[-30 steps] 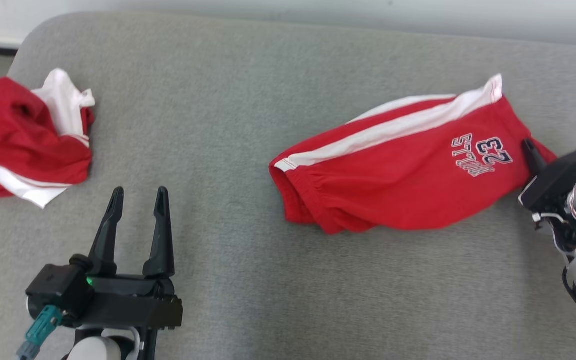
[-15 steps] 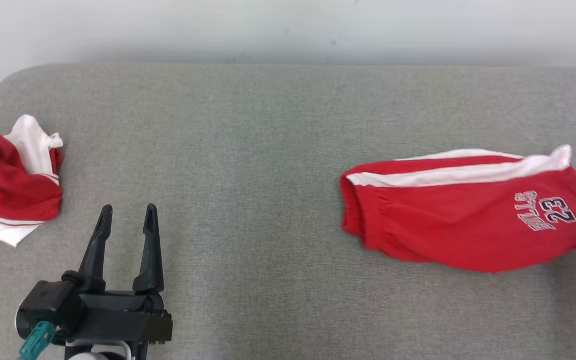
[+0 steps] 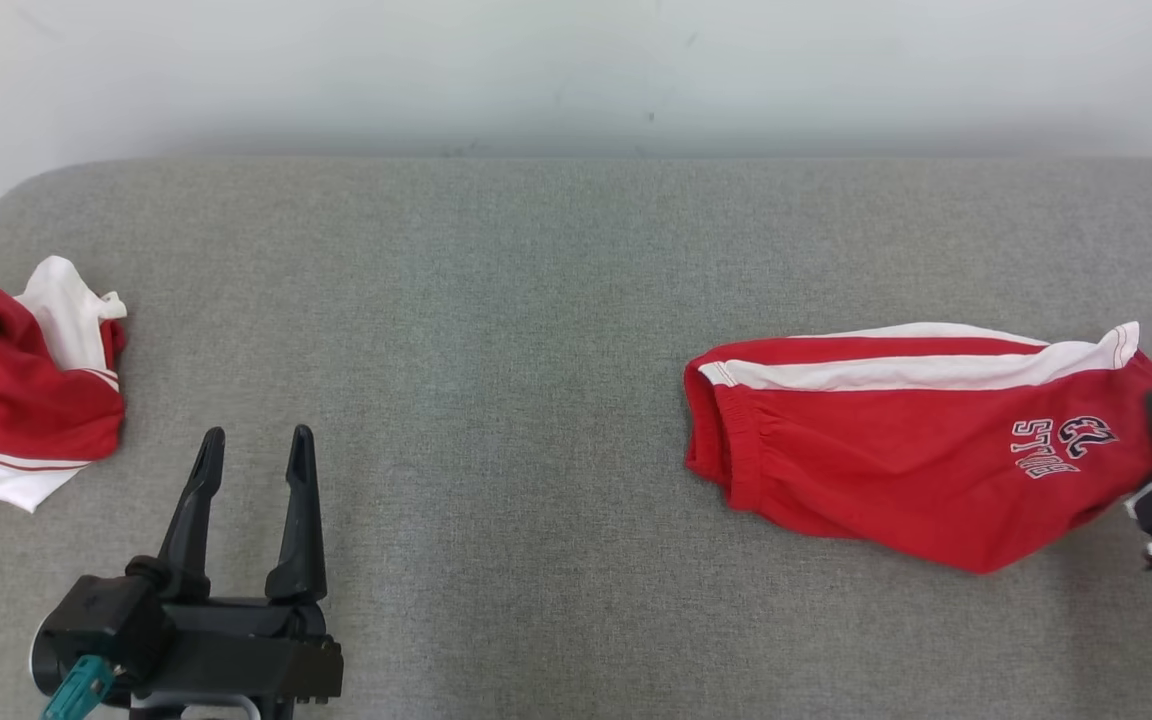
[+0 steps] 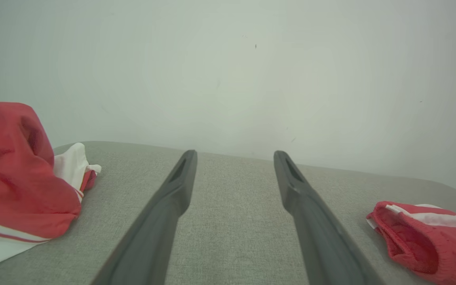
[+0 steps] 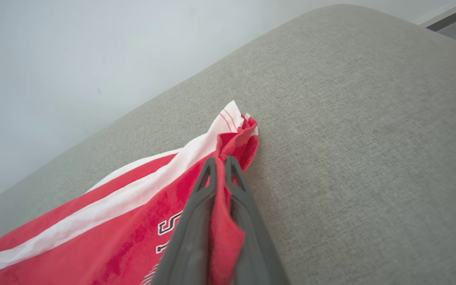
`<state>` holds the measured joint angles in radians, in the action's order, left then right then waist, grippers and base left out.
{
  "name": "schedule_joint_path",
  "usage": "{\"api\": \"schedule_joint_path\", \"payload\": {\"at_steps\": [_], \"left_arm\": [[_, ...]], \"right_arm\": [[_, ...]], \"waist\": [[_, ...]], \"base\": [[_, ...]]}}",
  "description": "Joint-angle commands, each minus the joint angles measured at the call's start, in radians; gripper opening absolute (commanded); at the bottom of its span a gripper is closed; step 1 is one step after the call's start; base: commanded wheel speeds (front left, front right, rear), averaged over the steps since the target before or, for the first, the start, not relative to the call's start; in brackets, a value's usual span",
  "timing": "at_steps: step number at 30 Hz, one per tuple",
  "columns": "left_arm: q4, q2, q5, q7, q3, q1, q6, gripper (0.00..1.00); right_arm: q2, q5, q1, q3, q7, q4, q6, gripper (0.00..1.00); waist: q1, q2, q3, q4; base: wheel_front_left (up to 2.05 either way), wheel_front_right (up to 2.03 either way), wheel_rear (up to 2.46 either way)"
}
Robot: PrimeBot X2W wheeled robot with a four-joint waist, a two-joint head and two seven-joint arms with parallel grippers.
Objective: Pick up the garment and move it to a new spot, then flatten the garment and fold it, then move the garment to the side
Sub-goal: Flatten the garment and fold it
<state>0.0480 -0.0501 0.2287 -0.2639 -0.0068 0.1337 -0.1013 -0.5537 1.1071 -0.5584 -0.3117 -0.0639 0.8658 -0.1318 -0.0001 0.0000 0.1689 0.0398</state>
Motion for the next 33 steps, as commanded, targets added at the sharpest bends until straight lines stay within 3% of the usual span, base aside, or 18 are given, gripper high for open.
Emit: {"api": "schedule_joint_path", "payload": {"at_steps": [1, 22, 33], "left_arm": [[0.002, -0.001, -0.006, -0.001, 0.008, -0.019, 0.000, 1.00], [0.005, -0.001, 0.017, -0.001, -0.003, -0.052, 0.009, 1.00], [0.008, -0.001, 0.039, -0.001, -0.027, -0.047, 0.021, 1.00]], "right_arm": [[0.018, -0.006, 0.003, -0.009, -0.010, -0.027, 0.002, 0.00], [0.167, -0.047, 0.121, -0.098, -0.003, -0.462, 0.002, 0.00], [0.271, -0.145, 0.210, -0.120, 0.021, -0.465, 0.002, 0.00]], "waist": [[0.0001, 0.0000, -0.011, 0.000], [0.0001, 0.0000, -0.056, 0.057], [0.0001, 0.0000, -0.039, 0.094]], "base": [[0.00, 0.00, 0.00], [0.00, 0.00, 0.00], [0.00, 0.00, 0.00]]}}
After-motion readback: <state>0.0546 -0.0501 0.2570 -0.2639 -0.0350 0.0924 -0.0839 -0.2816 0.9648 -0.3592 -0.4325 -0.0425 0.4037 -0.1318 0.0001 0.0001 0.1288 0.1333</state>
